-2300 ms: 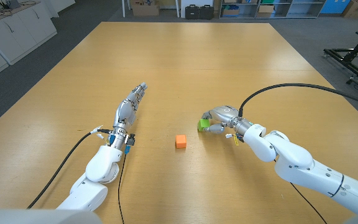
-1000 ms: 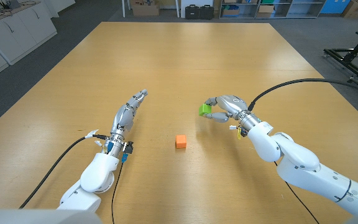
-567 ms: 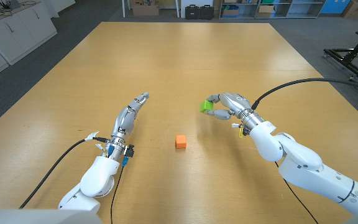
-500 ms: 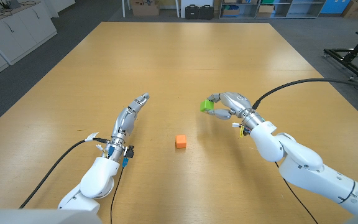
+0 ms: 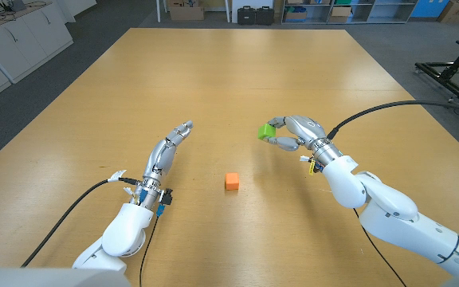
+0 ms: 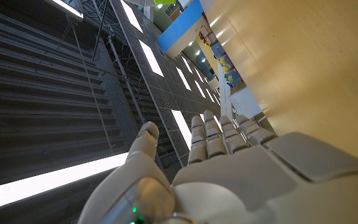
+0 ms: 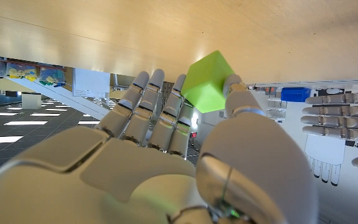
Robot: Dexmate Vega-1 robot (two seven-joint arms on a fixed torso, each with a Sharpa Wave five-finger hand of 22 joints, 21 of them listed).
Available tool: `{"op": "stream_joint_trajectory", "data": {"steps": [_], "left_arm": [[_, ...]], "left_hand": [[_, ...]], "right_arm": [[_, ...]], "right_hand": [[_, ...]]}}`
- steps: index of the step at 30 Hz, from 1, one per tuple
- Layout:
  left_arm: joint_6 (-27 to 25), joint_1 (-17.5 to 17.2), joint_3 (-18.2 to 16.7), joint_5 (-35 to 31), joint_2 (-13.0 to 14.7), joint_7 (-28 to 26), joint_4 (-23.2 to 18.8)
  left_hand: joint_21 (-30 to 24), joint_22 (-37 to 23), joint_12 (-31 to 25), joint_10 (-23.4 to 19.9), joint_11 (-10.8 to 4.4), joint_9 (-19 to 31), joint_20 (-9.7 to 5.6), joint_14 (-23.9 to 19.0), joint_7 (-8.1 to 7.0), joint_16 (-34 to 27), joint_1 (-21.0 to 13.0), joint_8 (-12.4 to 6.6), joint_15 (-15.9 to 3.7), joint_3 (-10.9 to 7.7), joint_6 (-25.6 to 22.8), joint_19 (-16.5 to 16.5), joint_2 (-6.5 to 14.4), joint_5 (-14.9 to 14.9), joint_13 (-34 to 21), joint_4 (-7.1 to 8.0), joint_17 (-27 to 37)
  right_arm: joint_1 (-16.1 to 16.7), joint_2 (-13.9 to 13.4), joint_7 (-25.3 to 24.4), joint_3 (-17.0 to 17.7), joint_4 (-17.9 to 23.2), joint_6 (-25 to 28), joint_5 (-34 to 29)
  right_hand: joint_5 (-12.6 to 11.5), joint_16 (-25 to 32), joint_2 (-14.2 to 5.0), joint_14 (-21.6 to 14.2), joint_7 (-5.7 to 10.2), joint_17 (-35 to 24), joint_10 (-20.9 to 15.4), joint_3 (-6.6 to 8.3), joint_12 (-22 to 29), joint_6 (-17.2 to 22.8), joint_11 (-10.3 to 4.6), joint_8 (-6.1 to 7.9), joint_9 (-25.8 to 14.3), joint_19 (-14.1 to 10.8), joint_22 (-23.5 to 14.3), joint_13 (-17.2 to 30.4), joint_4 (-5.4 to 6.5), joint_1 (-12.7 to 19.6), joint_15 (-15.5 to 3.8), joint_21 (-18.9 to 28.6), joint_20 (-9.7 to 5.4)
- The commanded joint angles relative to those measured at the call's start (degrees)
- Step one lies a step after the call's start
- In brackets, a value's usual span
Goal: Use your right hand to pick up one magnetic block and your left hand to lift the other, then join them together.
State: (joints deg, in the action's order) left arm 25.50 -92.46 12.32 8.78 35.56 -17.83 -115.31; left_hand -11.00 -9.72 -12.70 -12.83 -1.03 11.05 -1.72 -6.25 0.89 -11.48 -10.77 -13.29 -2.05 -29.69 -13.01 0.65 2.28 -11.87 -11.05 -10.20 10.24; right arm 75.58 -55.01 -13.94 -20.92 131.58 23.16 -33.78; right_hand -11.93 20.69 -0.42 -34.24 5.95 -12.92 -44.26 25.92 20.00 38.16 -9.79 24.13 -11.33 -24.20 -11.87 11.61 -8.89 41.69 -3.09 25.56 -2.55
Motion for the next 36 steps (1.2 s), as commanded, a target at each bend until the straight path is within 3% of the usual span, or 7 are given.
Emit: {"op": "stream_joint_trajectory", "data": {"steps": [1, 16, 36], "left_arm": [[-1.0, 0.3, 0.2, -1.1, 0.2, 0.0, -0.5], [-5.7, -2.2, -0.7, -6.8, 1.7, -2.4, -4.0], [-11.0, -4.4, -1.0, -19.3, 1.3, -8.2, -7.8]], "left_hand": [[0.0, -0.2, -0.2, -0.5, 0.06, 0.3, -2.73, -0.3, 0.15, -0.1, -0.6, -0.45, -1.09, -0.5, -0.5, 0.2, -0.1, -0.2, -0.3, -0.05, 0.2], [0.0, -0.2, -0.2, -0.7, -0.11, 0.3, -2.71, -0.6, 0.03, -0.1, -1.2, -0.54, -1.23, -0.73, -0.8, 0.2, -0.4, -0.3, -0.3, -0.19, 0.2], [-0.1, -0.1, -0.5, -2.6, -1.58, 0.4, -2.01, -2.7, -1.11, -0.5, -4.5, -1.05, -2.0, -1.87, -1.8, 1.2, -1.6, -0.7, -0.3, -0.8, 0.1]], "right_arm": [[0.3, -0.2, -0.9, 0.5, 0.4, 0.5, 0.3], [-0.1, -0.2, -1.3, 0.4, 0.1, 0.1, 0.9], [0.2, -0.1, -2.1, 0.4, 0.4, 0.1, 1.0]], "right_hand": [[-0.1, -0.2, -2.38, -0.6, 5.75, -0.2, -3.1, 0.31, -0.2, 6.2, -2.7, 0.23, -0.1, -0.5, -0.1, 0.3, 0.69, 1.8, -3.45, 0.3, -2.48], [0.0, -0.3, -2.44, -0.6, 5.68, -0.3, -3.3, 0.29, -0.2, 6.3, -2.69, 0.24, -0.1, -0.5, -0.2, 0.5, 0.66, 1.8, -3.39, 0.4, -2.48], [0.1, -0.5, -2.55, -0.6, 5.6, -0.3, -3.2, 0.27, -0.4, 6.2, -2.67, 0.12, -0.1, -0.5, -0.2, 0.6, 0.66, 1.9, -3.41, 0.6, -2.44]]}}
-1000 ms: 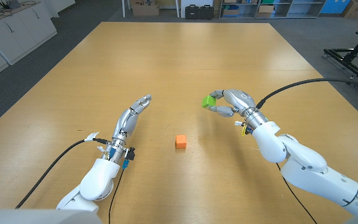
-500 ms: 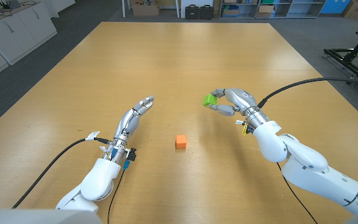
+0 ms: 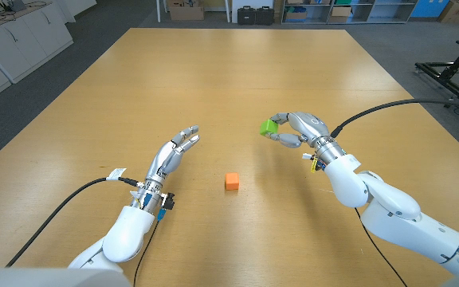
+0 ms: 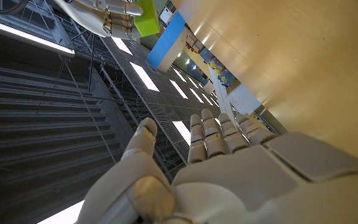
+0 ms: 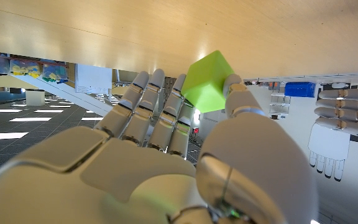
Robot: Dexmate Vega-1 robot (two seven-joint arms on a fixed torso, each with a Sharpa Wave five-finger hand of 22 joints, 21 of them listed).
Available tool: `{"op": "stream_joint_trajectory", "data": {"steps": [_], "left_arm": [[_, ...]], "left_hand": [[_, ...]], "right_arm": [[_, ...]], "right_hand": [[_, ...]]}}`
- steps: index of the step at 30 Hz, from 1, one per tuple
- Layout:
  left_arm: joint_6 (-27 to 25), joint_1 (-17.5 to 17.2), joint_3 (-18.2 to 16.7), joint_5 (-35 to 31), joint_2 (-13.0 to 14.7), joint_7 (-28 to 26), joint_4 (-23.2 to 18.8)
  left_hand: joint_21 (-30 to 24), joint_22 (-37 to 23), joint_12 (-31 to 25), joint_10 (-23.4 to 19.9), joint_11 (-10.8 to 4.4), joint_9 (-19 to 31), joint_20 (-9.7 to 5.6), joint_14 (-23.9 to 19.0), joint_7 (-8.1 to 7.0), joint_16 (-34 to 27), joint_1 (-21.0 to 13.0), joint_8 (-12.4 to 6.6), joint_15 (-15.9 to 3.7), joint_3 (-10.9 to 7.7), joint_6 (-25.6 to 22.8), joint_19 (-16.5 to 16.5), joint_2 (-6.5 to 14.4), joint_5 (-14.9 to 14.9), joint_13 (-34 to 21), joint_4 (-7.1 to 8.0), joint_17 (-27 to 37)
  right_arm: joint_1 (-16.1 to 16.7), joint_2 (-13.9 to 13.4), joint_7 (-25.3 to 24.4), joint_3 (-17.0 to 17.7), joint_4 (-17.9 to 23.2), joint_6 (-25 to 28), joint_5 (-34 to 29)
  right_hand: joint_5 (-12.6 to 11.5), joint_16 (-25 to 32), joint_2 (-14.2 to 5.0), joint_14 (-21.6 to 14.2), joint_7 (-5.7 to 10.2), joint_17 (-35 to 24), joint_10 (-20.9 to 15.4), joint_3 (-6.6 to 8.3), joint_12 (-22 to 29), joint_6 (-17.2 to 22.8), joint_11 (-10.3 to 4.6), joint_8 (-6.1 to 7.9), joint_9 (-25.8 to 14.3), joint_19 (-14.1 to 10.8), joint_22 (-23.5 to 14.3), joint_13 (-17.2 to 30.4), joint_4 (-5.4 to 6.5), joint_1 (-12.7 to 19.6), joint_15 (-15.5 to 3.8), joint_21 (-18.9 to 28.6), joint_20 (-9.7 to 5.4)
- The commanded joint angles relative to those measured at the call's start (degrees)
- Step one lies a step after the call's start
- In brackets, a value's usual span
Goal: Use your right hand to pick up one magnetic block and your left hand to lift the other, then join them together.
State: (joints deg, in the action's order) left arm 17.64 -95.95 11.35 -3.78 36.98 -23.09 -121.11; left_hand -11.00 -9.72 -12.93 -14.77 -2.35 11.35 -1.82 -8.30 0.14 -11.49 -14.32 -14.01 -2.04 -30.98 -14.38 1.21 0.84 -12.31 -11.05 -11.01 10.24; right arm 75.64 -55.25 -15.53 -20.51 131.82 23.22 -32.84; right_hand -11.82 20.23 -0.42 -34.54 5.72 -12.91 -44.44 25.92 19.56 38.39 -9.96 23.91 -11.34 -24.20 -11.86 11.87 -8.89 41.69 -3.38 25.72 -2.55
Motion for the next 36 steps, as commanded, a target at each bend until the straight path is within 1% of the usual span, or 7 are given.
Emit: {"op": "stream_joint_trajectory", "data": {"steps": [1, 4, 12, 21, 27, 31, 36], "left_arm": [[-3.3, -0.9, 0.1, -7.5, -0.3, -3.4, -2.1], [-3.9, -0.9, 0.1, -8.7, -0.4, -4.0, -2.5], [-6.8, -1.2, 0.2, -13.2, -0.2, -5.3, -4.2], [-15.1, -2.3, 0.8, -21.7, 0.5, -6.0, -8.8], [-19.7, -2.9, 1.4, -25.3, 1.4, -5.2, -11.4], [-21.2, -3.1, 1.8, -25.7, 1.7, -4.9, -12.2], [-24.7, -3.5, 2.5, -27.8, 2.4, -3.8, -14.3]], "left_hand": [[-0.1, -0.1, -0.3, -0.8, -0.36, 0.1, -1.83, -0.7, -0.52, -0.5, -1.2, -0.42, -2.06, -0.65, -0.6, 0.7, -0.3, -0.3, -0.3, -0.01, 0.1], [-0.2, -0.1, -0.4, -1.4, -0.85, 0.2, -1.85, -1.4, -1.09, -0.6, -2.4, -0.74, -2.49, -1.03, -1.3, 1.2, -0.7, -0.5, -0.3, -0.08, 0.1], [-0.3, -0.1, -0.4, -2.0, -1.61, 0.2, -1.68, -2.1, -1.46, -0.6, -4.3, -1.09, -3.04, -1.55, -1.9, 2.0, -1.5, -0.7, -0.4, -0.15, 0.1], [-0.4, 0.0, -0.4, -2.9, -3.06, 0.3, -1.6, -3.2, -2.84, -0.6, -7.0, -1.68, -3.67, -2.16, -2.8, 3.3, -3.0, -0.9, -0.4, -0.26, 0.0], [-0.4, 0.0, -0.5, -4.0, -2.68, 0.3, -1.26, -4.1, -3.49, -0.6, -9.0, -2.19, -4.05, -2.53, -3.7, 4.1, -4.2, -0.7, -0.4, -0.25, 0.0], [-0.5, 0.0, -0.7, -5.6, -1.22, 0.4, -0.42, -5.6, -4.13, -0.8, -11.8, -2.8, -3.81, -2.99, -4.7, 5.3, -5.7, -0.5, -0.4, -0.19, 0.0], [-0.5, 0.0, -1.0, -7.1, -1.76, 0.4, 0.22, -6.5, -4.72, -0.8, -14.2, -3.39, -4.14, -3.48, -5.8, 6.1, -6.5, -0.4, -0.4, -0.16, 0.0]], "right_arm": [[0.2, 0.2, -0.6, 0.1, 0.2, 0.0, 0.2], [0.2, 0.2, -0.5, 0.1, 0.3, 0.1, 0.4], [0.2, 0.4, -0.7, 0.1, 0.2, 0.0, 0.7], [0.0, 0.5, -0.9, 0.1, 0.2, -0.1, 0.8], [0.1, 0.4, -1.1, 0.4, 0.2, -0.2, 1.1], [0.1, 0.6, -1.3, 0.6, 0.1, -0.5, 1.5], [0.1, 0.5, -1.3, 0.5, 0.1, -0.4, 1.4]], "right_hand": [[0.0, 0.0, -2.57, -0.4, 5.86, -0.3, -3.0, 0.27, 0.0, 6.0, -2.5, 0.34, -0.1, -0.5, -0.2, 0.3, 0.67, 1.9, -3.12, 0.4, -2.46], [0.0, 0.0, -2.59, -0.3, 5.87, -0.3, -3.1, 0.27, 0.0, 6.0, -2.51, 0.33, -0.1, -0.5, -0.2, 0.4, 0.67, 1.9, -3.09, 0.4, -2.45], [0.1, 0.0, -2.64, -0.4, 5.9, -0.3, -3.1, 0.26, -0.1, 6.1, -2.51, 0.34, -0.1, -0.5, -0.3, 0.4, 0.68, 1.9, -3.16, 0.5, -2.45], [0.1, -0.1, -2.67, -0.5, 5.91, -0.3, -3.2, 0.26, -0.1, 6.0, -2.5, 0.28, -0.1, -0.5, -0.3, 0.5, 0.65, 1.9, -3.06, 0.5, -2.43], [0.1, -0.1, -2.69, -0.5, 5.83, -0.4, -3.2, 0.25, -0.2, 6.1, -2.49, 0.27, -0.1, -0.5, -0.3, 0.5, 0.64, 1.9, -3.02, 0.5, -2.43], [0.1, -0.1, -2.71, -0.7, 5.83, -0.4, -3.2, 0.25, -0.2, 6.1, -2.49, 0.28, -0.1, -0.5, -0.3, 0.5, 0.64, 1.9, -3.05, 0.6, -2.43], [0.2, -0.1, -2.74, -0.9, 5.83, -0.4, -3.2, 0.25, -0.2, 6.2, -2.49, 0.3, -0.1, -0.7, -0.3, 0.6, 0.64, 1.9, -3.32, 0.7, -2.53]]}}
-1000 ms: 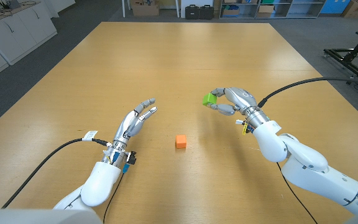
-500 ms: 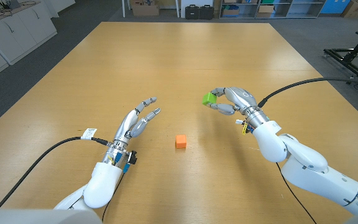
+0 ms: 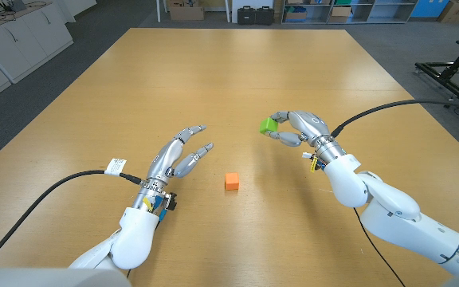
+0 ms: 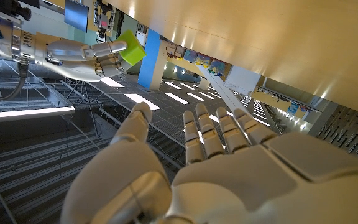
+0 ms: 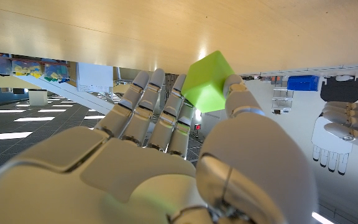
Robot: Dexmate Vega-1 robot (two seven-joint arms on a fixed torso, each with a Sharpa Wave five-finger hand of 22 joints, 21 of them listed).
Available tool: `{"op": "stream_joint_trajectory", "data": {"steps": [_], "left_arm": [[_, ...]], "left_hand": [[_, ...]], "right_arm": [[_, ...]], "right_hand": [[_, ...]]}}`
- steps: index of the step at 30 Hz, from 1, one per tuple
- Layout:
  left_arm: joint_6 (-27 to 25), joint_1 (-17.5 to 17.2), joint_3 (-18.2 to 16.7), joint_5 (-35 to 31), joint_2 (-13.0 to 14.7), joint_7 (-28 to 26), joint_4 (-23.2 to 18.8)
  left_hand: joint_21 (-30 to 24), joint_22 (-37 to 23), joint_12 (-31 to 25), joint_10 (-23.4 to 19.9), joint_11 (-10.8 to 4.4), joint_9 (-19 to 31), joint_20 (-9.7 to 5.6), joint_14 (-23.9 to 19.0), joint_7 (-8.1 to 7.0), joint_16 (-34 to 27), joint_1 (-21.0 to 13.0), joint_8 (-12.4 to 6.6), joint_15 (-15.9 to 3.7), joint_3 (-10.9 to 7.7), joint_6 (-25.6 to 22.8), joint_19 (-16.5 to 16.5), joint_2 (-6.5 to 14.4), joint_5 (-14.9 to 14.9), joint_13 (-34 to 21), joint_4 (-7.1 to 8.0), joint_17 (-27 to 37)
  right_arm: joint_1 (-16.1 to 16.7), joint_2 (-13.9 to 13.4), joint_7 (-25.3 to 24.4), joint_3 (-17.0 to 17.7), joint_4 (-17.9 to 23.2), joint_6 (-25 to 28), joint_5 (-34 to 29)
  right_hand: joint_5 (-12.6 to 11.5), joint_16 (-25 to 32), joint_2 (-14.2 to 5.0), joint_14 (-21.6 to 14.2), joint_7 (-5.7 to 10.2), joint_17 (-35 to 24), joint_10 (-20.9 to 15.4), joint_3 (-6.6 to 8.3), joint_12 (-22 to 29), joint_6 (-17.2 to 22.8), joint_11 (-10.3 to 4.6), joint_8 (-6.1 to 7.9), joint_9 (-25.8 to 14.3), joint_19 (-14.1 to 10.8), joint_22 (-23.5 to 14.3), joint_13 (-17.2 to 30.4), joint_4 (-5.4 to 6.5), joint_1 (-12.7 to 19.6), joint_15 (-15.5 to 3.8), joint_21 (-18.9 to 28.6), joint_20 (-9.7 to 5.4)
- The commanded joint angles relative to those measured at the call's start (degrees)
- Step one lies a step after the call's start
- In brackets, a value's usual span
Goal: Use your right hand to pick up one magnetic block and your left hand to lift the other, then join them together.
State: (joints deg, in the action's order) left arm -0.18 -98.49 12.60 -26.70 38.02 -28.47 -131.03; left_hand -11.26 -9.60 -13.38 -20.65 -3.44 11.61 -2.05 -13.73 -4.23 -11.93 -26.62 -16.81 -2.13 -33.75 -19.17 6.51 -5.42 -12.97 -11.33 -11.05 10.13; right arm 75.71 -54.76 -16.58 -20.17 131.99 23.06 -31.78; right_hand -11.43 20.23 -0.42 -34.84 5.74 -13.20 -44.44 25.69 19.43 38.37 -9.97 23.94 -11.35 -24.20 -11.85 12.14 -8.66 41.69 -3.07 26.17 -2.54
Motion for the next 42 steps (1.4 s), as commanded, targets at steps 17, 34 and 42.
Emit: {"op": "stream_joint_trajectory", "data": {"steps": [17, 34, 42], "left_arm": [[-19.0, -2.0, 1.4, -11.3, 6.1, 9.4, -12.2], [-23.8, -1.4, 2.1, -12.7, 8.5, 12.7, -14.4], [-26.5, -0.5, 3.4, -13.9, 9.2, 14.5, -15.2]], "left_hand": [[0.1, -0.2, -0.7, -4.2, -3.03, 0.3, 0.91, -2.3, -1.64, 0.0, -7.6, -1.91, -5.16, -1.61, -3.5, 1.7, -2.0, 0.7, -0.2, 0.02, 0.1], [0.2, -0.2, -0.4, -4.4, -3.09, 0.3, 0.83, -2.5, -1.5, 0.1, -8.8, -1.92, -5.21, -1.7, -3.4, 1.7, -2.3, 0.8, -0.2, 0.17, 0.1], [0.2, -0.2, -0.4, -4.9, -2.95, 0.3, 1.04, -2.7, -1.3, 0.2, -9.6, -1.96, -5.22, -1.71, -3.4, 1.8, -2.3, 0.8, -0.2, 0.33, 0.1]], "right_arm": [[0.7, 0.0, -1.1, 1.0, 0.0, -0.1, 0.6], [0.2, 0.3, -1.3, 0.8, -0.3, -0.2, 0.7], [0.3, 0.2, -1.2, 1.0, -0.2, -0.1, 0.8]], "right_hand": [[-0.2, -0.2, -2.8, -0.6, 5.75, -0.1, -3.4, 0.43, -0.2, 6.4, -2.47, 0.26, -0.1, -0.6, -0.3, 0.4, 0.41, 1.9, -3.53, 0.3, -2.57], [-0.1, -0.2, -2.88, -0.8, 5.83, -0.2, -3.6, 0.41, -0.2, 6.5, -2.48, 0.27, -0.1, -0.6, -0.3, 0.5, 0.4, 2.0, -3.72, 0.5, -2.62], [-0.1, -0.3, -2.9, -0.8, 5.78, -0.2, -3.7, 0.41, -0.2, 6.7, -2.49, 0.29, -0.1, -0.6, -0.3, 0.5, 0.39, 2.0, -3.77, 0.5, -2.62]]}}
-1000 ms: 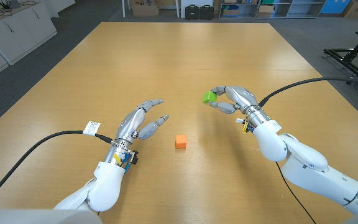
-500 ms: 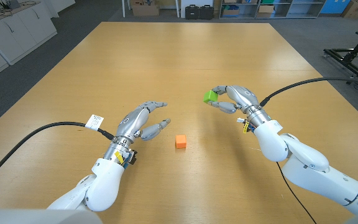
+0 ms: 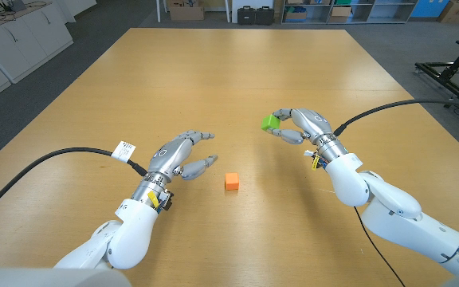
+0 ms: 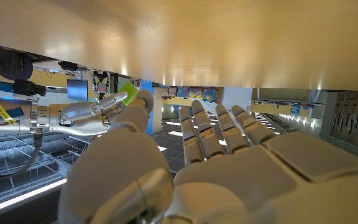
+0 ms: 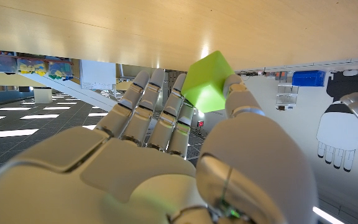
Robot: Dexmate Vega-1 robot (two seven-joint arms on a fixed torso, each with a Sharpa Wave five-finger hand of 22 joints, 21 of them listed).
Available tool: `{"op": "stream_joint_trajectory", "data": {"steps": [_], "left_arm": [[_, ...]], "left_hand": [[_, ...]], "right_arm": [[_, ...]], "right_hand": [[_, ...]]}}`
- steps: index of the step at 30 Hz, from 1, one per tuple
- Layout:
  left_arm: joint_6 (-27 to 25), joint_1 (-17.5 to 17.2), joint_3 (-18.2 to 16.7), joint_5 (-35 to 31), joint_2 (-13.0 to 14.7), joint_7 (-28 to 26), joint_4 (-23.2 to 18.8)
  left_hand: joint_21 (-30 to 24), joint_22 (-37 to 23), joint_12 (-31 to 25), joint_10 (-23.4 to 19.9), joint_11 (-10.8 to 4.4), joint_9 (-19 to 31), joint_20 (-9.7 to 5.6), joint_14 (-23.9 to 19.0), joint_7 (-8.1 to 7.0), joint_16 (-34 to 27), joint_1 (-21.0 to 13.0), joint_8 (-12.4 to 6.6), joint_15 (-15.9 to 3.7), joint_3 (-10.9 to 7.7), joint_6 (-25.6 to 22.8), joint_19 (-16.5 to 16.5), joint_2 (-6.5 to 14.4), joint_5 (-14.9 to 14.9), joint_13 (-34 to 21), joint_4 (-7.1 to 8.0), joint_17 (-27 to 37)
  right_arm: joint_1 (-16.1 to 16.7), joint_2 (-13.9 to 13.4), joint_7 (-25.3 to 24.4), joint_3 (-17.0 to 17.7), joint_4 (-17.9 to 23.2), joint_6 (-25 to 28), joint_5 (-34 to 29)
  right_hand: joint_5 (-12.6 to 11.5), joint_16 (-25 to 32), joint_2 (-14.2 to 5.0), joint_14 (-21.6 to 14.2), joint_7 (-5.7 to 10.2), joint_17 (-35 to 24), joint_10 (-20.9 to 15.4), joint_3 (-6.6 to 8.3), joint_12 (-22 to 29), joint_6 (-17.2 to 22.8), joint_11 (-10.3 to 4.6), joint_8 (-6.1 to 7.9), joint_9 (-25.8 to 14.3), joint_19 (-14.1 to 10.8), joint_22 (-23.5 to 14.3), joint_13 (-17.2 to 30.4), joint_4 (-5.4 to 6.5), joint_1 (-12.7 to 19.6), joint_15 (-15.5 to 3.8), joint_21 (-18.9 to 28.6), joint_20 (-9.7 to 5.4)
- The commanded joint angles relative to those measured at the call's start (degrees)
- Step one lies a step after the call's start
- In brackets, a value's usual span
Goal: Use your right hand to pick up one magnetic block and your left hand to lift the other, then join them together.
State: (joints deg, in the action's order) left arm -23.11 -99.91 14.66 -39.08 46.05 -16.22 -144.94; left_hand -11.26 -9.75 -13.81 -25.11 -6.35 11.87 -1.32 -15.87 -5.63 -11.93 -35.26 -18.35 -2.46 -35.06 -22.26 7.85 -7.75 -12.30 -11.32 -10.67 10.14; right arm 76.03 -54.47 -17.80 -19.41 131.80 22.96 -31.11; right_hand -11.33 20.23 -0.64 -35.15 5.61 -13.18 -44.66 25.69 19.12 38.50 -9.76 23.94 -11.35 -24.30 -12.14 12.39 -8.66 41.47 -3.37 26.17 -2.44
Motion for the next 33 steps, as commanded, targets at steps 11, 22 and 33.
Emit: {"op": "stream_joint_trajectory", "data": {"steps": [11, 22, 33], "left_arm": [[-9.3, 4.3, 2.6, -1.7, 4.4, 11.2, -4.4], [-12.9, 7.8, 4.4, -2.1, 7.8, 17.2, -6.3], [-14.7, 9.9, 6.1, -1.7, 9.6, 18.7, -6.8]], "left_hand": [[0.1, -0.1, 0.2, -0.8, -0.17, 0.1, 1.04, -0.7, 0.1, 0.3, -2.2, -0.43, -4.86, -0.59, -0.4, 1.0, 0.1, 0.1, -0.3, -0.03, 0.0], [0.2, -0.1, 0.2, -1.6, -1.19, 0.2, 1.44, -0.6, 1.22, 0.5, -3.6, -0.91, -4.44, -0.72, -1.5, 1.1, 0.2, 0.1, -0.3, 0.04, 0.0], [0.3, -0.1, 0.5, -1.4, -1.22, 0.2, 1.6, -0.5, 1.39, 0.6, -4.1, -0.6, -4.54, -0.67, -0.8, 1.0, 0.2, 0.1, -0.3, 0.16, 0.0]], "right_arm": [[0.3, -0.1, -0.3, 0.6, -0.3, -0.6, 0.8], [0.8, -0.3, -0.7, 1.0, -0.3, -0.8, 0.9], [1.1, -0.5, -0.6, 1.3, 0.1, -0.6, 0.9]], "right_hand": [[-0.2, -0.4, -2.74, -0.5, 5.89, -0.2, -3.4, 0.38, 0.0, 6.4, -2.69, 0.19, -0.1, -0.5, -0.1, 0.4, 0.4, 2.2, -3.22, 0.6, -2.7], [-0.1, -0.5, -2.83, -0.6, 5.89, -0.2, -3.6, 0.36, 0.0, 6.6, -2.69, 0.23, -0.1, -0.4, -0.1, 0.4, 0.43, 2.2, -3.18, 0.6, -2.66], [-0.1, -0.5, -2.85, -0.6, 5.84, -0.3, -3.7, 0.33, -0.1, 6.7, -2.69, 0.22, -0.1, -0.4, -0.1, 0.5, 0.41, 2.2, -3.24, 0.7, -2.68]]}}
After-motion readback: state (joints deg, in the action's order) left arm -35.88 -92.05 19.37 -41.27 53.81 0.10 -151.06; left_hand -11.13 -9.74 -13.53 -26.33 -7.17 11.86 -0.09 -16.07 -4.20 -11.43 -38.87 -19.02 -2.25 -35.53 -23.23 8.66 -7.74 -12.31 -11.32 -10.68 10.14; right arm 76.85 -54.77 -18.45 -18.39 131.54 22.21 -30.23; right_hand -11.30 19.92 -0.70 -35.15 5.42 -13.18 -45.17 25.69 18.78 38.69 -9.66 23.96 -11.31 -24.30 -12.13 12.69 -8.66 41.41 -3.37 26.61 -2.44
